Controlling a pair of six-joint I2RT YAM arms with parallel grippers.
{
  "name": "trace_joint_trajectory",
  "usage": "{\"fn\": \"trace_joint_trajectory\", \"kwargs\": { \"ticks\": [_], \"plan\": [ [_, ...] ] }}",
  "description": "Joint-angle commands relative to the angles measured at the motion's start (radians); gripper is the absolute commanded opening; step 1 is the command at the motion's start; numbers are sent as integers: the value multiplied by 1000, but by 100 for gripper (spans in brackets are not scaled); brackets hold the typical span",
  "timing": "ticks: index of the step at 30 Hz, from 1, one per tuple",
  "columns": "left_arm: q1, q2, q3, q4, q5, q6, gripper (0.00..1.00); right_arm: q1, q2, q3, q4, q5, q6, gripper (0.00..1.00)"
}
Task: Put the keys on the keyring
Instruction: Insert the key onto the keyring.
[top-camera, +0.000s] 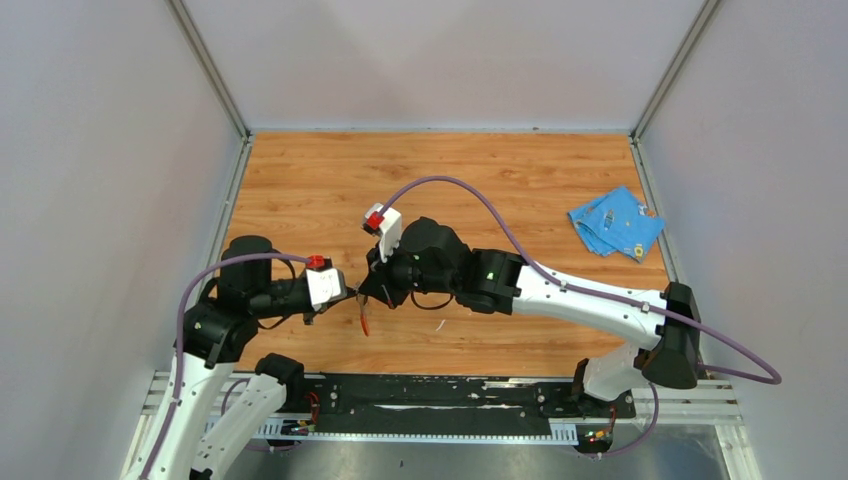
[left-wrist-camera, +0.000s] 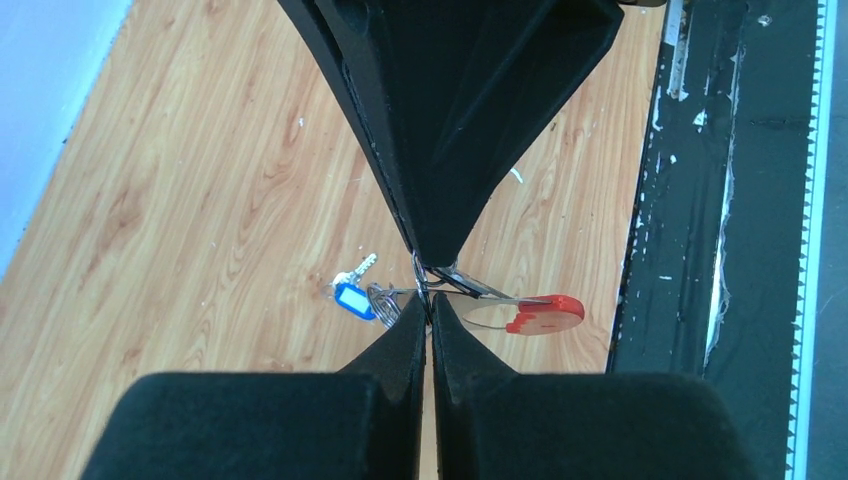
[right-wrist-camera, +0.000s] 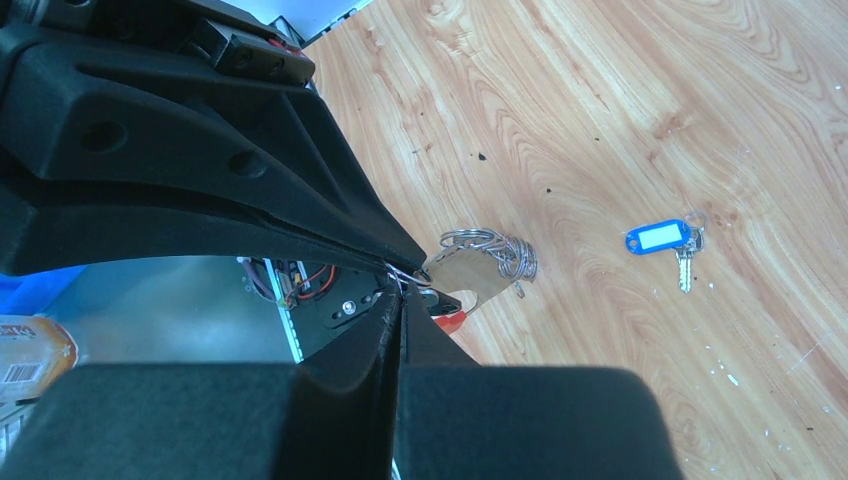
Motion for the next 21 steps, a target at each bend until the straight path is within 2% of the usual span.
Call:
{"fn": "trace_joint_trajectory", "kwargs": {
  "ticks": [1, 5, 10, 15, 21],
  "plan": [
    [1, -21, 28, 24, 72, 5, 0, -15, -18, 2, -4, 45, 15, 0],
    [1, -27, 30, 59, 62, -28, 0, -20, -30, -14, -3, 45, 23, 0],
    [1, -65, 3, 188, 27, -139, 0, -27, -52, -41, 3, 53, 39, 0],
    [1, -70, -9, 192, 95, -154, 0, -38, -70, -59, 19, 48, 59, 0],
    [1, -74, -11, 191, 106, -162, 0, -59, -117, -113, 76, 18, 88, 0]
  ]
}}
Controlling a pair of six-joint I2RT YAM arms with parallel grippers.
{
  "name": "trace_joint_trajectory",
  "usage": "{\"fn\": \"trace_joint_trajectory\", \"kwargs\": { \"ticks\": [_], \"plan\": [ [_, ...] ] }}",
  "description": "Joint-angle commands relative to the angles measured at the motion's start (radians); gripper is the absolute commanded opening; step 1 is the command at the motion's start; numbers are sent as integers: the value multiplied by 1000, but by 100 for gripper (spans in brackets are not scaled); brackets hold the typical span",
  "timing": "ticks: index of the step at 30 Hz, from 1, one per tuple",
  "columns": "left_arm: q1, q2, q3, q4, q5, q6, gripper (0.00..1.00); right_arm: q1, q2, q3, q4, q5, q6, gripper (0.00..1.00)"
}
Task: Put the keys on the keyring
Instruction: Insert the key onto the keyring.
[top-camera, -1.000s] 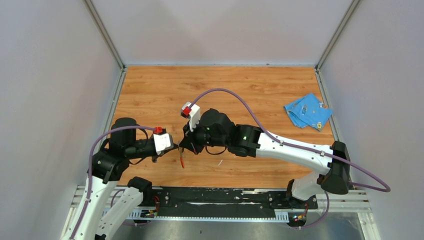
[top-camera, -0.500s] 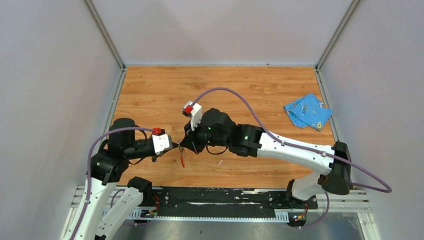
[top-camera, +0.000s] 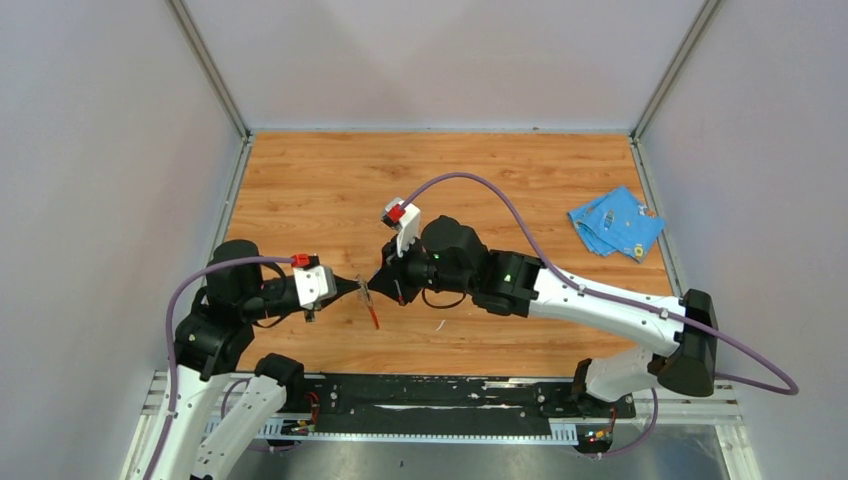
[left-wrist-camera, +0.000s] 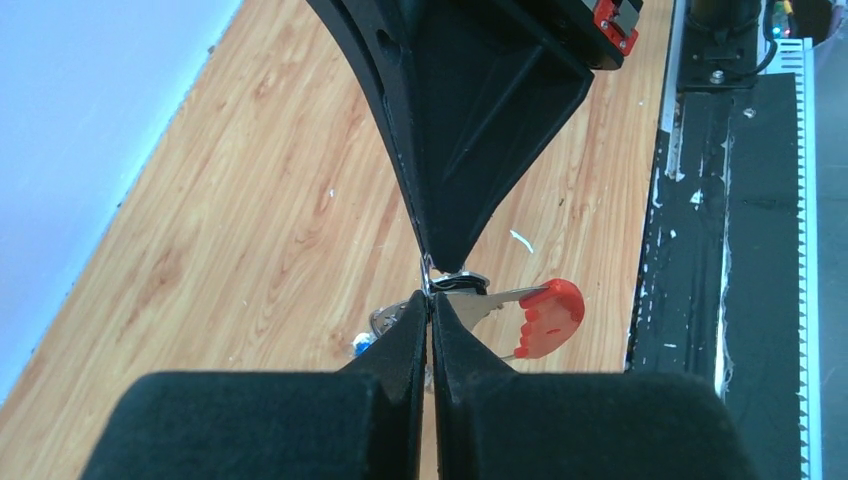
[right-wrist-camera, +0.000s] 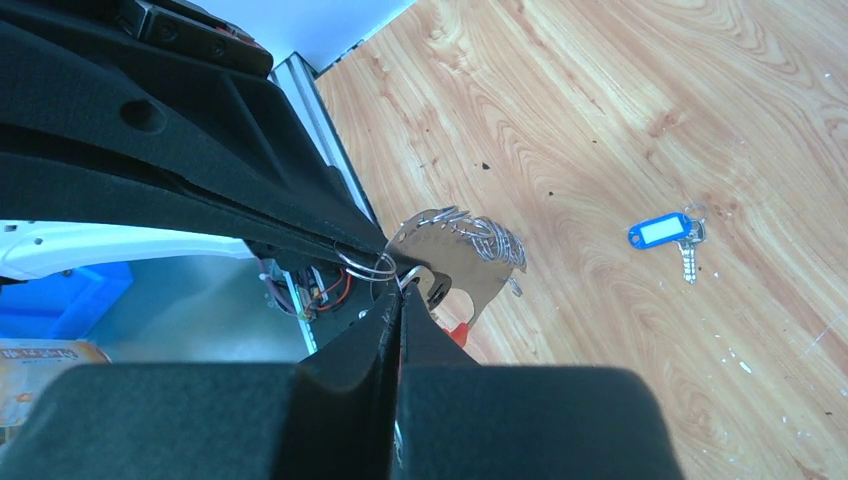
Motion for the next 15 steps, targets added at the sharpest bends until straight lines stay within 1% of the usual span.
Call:
{"fn": "trace_joint_trajectory", "kwargs": {
  "ticks": [1, 6, 7, 9, 13, 15],
  "plan": [
    [1, -13, -1, 33, 57, -30, 0, -39, -47, -53, 49, 2, 33, 0],
    [1, 4, 17, 34, 91, -55, 0, -57, -68, -90, 131, -101, 48, 0],
    [1, 11, 21, 39, 97, -65, 0, -59, -73, -95, 134, -119, 50, 2],
    [1, 23, 33, 49, 115, -88, 0, -65, -89, -107, 172, -154, 44, 14],
    [2, 35, 49, 104, 153, -144, 0, -83, -135, -120, 170, -214, -1, 35],
    [1, 33, 49, 158, 159, -194, 0, -103, -161, -120, 157, -247, -25, 39]
  ]
}}
